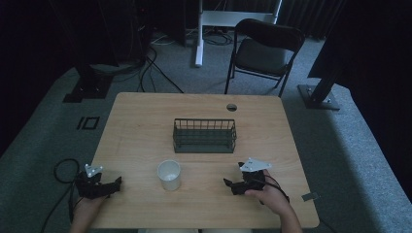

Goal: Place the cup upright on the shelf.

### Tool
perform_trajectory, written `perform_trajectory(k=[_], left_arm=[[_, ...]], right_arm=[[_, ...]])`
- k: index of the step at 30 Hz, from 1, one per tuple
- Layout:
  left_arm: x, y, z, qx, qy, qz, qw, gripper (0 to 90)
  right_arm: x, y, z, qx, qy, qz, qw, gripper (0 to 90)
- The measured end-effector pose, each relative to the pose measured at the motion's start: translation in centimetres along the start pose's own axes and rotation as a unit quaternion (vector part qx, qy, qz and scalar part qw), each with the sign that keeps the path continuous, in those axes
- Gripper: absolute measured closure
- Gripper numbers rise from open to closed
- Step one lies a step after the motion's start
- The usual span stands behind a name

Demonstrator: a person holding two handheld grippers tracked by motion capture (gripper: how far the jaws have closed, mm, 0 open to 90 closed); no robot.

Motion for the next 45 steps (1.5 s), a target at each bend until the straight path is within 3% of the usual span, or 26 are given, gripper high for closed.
perform_trajectory(k=[21, 45], left_arm=[[0.0, 0.0, 0.0, 0.0, 0.0, 0.0, 1.0, 1.0], [0.0, 0.0, 0.0, 0.0, 0.0, 0.0, 1.0, 1.0]], right_arm=[[-2.8, 0.8, 3.5, 0.014, 0.055, -0.001, 0.9984, 11.8], [-5.7, 2.4, 6.7, 0.031, 0.096, -0.015, 0.9948, 12.9]])
Point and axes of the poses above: each handheld gripper's, and its own axes: x roughly backward along the jaws, y roughly out of its top, z roughly to its left, the point moved 2 cm from there along -x, roughly forward along the jaws, and after that the axes turned 14 degrees about -z, right-handed, at the moved point
